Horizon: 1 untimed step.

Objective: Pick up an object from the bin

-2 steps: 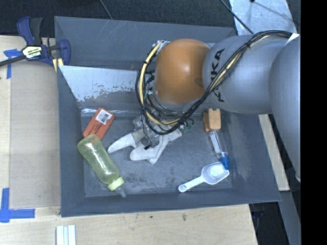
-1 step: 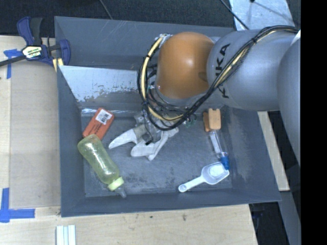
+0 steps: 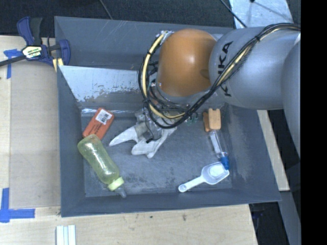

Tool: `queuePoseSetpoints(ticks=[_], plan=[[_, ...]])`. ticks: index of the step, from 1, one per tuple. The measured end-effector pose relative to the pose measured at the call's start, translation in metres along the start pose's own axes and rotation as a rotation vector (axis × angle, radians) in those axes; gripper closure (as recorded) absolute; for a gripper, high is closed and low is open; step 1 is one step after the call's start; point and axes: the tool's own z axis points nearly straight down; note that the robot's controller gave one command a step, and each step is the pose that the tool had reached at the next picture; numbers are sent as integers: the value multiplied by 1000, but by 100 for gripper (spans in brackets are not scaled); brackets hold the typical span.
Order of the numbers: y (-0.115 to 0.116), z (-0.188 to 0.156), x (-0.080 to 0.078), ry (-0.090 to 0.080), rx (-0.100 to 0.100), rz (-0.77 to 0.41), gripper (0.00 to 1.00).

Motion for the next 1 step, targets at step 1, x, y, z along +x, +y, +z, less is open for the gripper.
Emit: queuePoseSetpoints(ticks=[1], plan=[[1,-10,1,7,-3,1,100]])
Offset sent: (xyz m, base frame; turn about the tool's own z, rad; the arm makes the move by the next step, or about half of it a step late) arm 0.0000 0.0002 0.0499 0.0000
